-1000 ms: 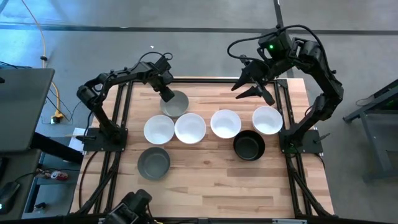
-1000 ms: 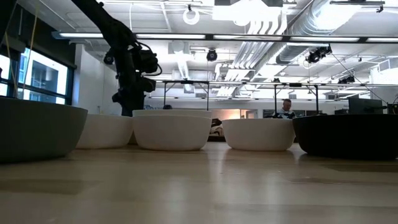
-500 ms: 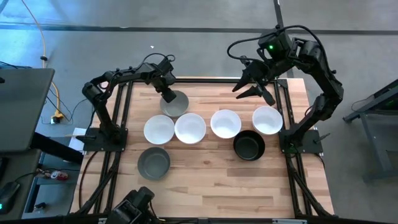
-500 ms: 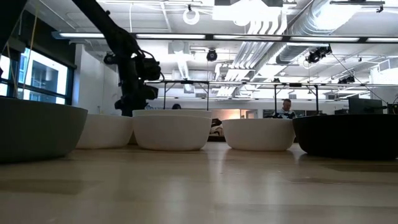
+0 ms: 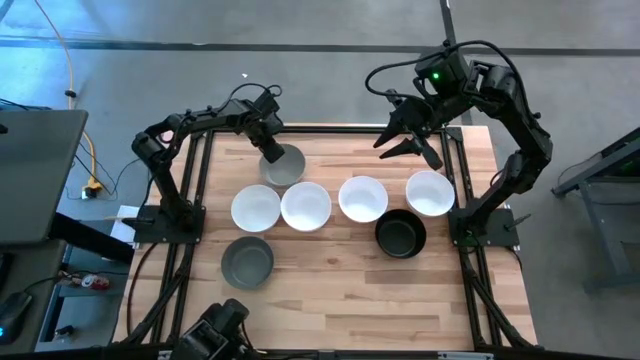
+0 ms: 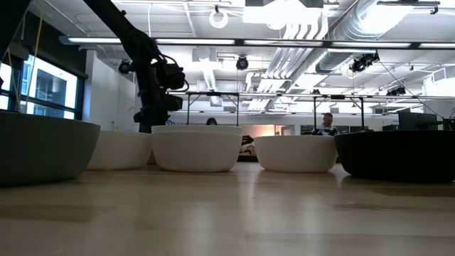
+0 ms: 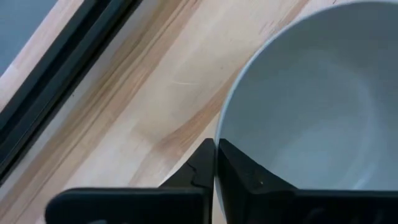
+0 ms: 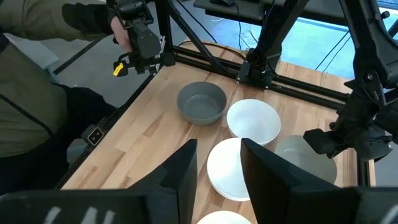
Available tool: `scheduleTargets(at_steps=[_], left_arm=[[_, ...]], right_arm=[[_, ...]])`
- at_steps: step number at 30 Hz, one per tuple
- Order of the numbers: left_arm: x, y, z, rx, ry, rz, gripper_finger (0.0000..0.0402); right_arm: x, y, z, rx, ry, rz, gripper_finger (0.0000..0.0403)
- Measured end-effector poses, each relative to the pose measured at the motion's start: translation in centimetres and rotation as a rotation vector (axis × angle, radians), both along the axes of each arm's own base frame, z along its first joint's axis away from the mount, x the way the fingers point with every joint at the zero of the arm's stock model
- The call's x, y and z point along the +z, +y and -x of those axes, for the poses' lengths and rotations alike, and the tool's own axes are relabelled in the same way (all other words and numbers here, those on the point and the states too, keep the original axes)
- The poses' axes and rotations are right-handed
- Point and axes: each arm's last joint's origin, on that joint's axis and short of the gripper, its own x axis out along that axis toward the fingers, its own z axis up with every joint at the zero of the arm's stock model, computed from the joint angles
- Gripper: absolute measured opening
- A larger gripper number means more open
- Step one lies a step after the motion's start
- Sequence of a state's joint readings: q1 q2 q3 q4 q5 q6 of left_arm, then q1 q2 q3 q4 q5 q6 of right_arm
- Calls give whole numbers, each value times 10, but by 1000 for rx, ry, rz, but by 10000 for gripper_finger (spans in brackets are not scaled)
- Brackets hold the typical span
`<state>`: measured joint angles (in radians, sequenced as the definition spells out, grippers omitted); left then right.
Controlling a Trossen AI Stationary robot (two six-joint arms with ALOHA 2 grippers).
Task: Nest bowls inside each other
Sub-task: Stack the gray bowl on top of the white bowl
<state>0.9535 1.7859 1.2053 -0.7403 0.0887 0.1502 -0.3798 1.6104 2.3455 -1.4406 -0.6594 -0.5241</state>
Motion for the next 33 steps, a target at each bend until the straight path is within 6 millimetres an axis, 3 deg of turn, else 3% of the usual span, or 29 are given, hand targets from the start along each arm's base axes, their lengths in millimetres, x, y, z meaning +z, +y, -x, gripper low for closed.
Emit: scheduleTargets(at_steps=[8, 19, 25, 33], left_arm=[[9, 5, -3, 3, -15, -25, 1], [68, 11, -20, -49, -80, -30, 0], [85, -1, -36, -107, -93, -22, 0], [86, -25, -58, -206, -110, 28, 0]], right_arm=[[0, 0, 0, -1, 1, -2, 112], [-1, 0, 0, 0, 8, -3, 112], [-2, 0, 1, 0, 21, -8, 112], [-2, 0, 1, 0, 22, -9, 112]])
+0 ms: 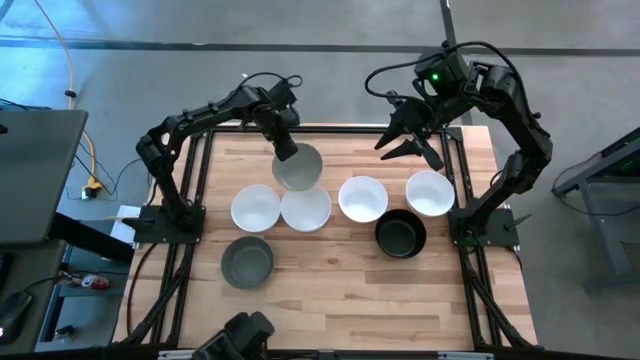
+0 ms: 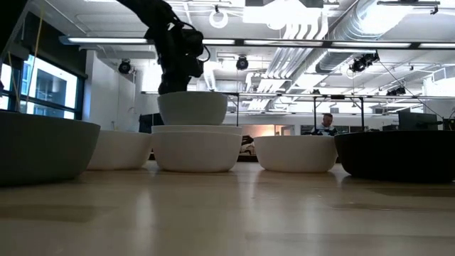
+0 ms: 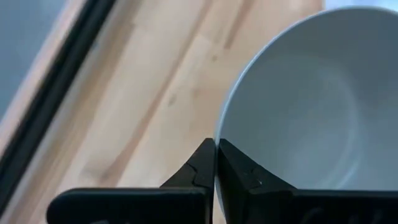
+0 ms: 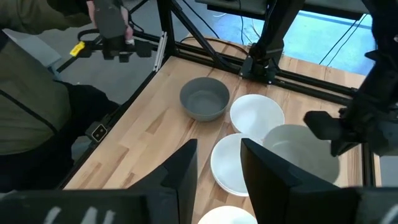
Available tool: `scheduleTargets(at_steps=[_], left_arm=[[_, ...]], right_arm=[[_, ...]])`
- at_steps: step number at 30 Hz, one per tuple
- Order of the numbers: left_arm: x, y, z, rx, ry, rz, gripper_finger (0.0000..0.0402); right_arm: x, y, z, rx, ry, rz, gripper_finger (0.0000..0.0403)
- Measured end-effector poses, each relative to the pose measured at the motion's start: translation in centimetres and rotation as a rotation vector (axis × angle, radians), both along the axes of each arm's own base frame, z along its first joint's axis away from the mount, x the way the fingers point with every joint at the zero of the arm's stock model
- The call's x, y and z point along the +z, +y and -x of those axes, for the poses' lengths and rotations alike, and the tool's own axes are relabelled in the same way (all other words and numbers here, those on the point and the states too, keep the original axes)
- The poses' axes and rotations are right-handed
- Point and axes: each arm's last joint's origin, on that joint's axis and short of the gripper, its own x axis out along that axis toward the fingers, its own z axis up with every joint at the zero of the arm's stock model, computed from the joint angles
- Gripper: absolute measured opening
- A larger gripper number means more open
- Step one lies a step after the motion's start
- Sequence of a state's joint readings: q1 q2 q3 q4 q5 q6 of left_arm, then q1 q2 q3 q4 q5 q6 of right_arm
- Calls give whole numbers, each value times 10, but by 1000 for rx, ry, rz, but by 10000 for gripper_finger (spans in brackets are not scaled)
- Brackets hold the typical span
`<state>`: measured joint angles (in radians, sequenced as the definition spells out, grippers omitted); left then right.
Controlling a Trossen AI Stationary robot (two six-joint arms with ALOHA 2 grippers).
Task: Nest bowls inside each other
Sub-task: Stack the gray bowl on top of the white bowl
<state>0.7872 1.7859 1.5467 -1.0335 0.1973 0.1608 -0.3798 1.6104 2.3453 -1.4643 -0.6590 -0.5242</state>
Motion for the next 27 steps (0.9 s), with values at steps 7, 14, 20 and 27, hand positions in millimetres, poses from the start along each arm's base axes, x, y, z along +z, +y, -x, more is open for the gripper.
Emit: scheduleTargets(at_steps=[7, 14, 20, 27], left_arm=[[0, -23, -21, -85, -6, 2, 0], [0, -46, -38, -166, -6, 2, 0], [0, -61, -49, -209, -16, -4, 0], [-15, -70, -54, -239, -11, 0, 0]], right_arm=[[0, 0, 0, 0, 2, -1, 112], [0, 0, 0, -2, 4, -3, 112], [0, 0, 0, -10, 9, -16, 112], [0, 0, 0, -14, 12, -22, 112]])
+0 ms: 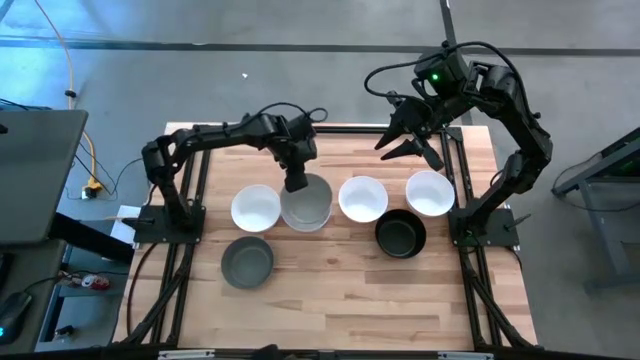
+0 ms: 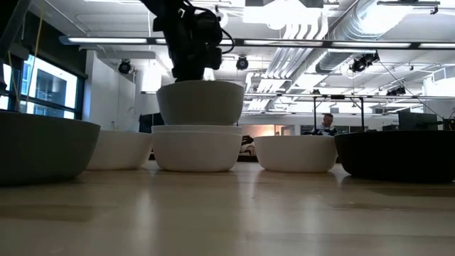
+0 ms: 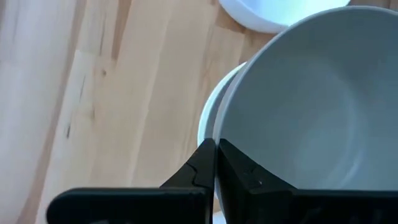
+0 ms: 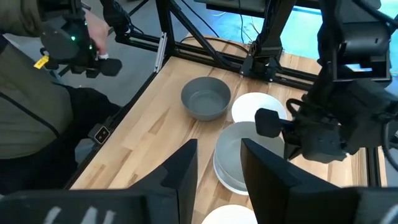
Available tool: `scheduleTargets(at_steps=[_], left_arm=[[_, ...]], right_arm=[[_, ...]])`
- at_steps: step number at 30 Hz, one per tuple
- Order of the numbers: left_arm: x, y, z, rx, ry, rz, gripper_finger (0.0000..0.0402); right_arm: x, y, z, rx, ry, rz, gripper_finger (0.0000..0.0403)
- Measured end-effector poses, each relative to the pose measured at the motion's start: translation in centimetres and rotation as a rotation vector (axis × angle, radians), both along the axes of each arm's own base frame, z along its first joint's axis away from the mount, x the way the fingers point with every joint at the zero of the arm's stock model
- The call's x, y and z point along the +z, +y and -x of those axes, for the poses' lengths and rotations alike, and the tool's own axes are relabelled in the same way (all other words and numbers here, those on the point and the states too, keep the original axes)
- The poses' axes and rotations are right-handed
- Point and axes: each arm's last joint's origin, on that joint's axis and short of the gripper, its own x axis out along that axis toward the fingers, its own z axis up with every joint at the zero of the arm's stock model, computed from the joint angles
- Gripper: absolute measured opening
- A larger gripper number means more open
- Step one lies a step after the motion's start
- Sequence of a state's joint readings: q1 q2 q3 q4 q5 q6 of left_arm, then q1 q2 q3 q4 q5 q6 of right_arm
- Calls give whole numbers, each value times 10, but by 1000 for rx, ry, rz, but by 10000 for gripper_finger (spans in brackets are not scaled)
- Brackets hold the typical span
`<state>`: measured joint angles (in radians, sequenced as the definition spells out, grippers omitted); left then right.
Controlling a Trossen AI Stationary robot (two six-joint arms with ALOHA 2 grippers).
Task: Nest bowls inside each other
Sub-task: Stack the gray bowl on top of the white bowl
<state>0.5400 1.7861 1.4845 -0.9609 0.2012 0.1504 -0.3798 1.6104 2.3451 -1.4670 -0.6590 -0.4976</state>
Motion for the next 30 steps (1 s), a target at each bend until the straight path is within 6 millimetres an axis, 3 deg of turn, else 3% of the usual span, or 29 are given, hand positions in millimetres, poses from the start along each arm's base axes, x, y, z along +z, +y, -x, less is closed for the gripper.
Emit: scheduleTargets(at_steps=[10, 15, 30], left_arm=[[-29, -1, 5, 14, 20, 12, 0], [-34, -1, 5, 20, 18, 14, 0], [-67, -2, -18, 21, 9, 89, 0]], right_arm=[[0, 0, 0, 0, -1, 1, 112], [1, 0, -1, 1, -13, 5, 112], [1, 0, -1, 1, -18, 7, 112]])
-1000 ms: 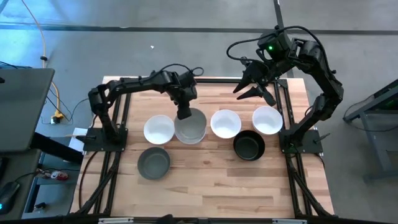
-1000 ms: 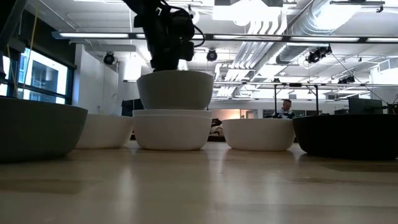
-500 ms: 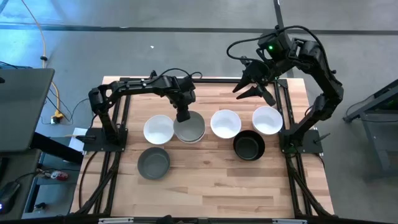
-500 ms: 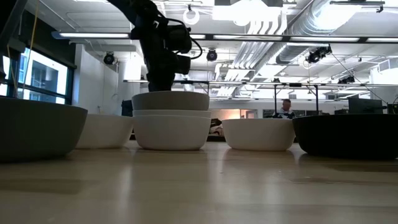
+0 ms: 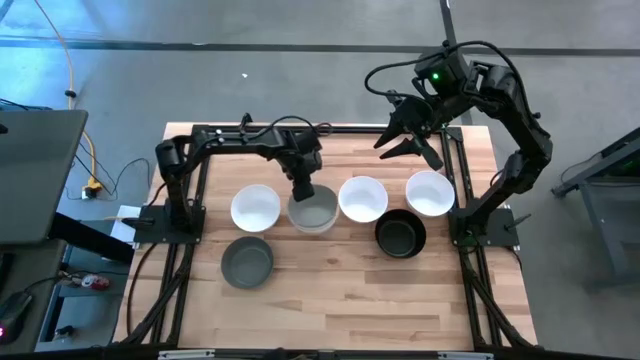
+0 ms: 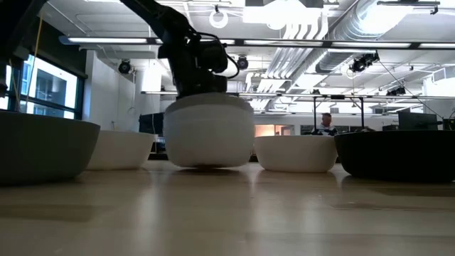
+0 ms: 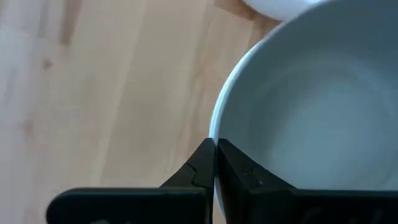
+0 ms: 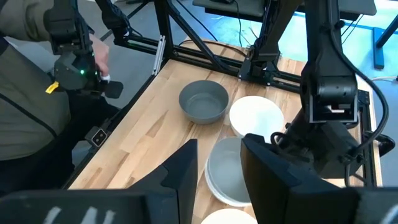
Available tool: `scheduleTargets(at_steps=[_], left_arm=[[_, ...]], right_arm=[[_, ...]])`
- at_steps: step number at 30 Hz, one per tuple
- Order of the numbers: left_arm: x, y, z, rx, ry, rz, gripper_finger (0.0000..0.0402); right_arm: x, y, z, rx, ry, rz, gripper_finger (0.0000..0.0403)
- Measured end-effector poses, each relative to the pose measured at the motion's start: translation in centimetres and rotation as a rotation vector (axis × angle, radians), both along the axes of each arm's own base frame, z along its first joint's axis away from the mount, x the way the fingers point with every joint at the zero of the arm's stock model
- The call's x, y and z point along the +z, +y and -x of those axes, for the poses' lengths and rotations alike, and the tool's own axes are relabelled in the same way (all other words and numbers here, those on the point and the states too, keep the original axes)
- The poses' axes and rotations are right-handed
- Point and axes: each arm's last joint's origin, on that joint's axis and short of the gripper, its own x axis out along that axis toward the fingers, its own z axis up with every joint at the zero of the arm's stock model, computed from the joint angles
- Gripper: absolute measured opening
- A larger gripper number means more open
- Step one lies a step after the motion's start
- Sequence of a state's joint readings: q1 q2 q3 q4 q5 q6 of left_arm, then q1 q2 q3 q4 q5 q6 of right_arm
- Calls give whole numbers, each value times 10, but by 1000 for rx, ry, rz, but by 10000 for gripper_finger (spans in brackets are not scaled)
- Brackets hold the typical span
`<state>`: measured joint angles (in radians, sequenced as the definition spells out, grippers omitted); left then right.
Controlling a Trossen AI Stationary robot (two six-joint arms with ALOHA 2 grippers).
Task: Nest bowls inside each other
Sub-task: Stack the gray bowl on top of the white bowl
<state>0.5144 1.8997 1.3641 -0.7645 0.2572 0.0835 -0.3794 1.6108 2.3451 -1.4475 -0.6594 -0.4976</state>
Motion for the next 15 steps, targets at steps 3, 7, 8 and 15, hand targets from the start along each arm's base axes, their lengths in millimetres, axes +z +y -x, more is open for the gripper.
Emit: scheduleTargets(at_steps=[3, 7, 8, 15], left_arm=[[3, 0, -4, -2, -14, 4, 0], [16, 2, -11, -2, -34, -43, 0], [19, 2, -12, -2, -31, -54, 0], [28, 3, -12, -11, -18, -75, 0]], right_arm=[[0, 0, 0, 0, 0, 0, 112], [-1, 0, 1, 0, 9, -4, 112], [-1, 0, 1, 0, 11, -4, 112], [-1, 0, 1, 0, 19, -8, 112]])
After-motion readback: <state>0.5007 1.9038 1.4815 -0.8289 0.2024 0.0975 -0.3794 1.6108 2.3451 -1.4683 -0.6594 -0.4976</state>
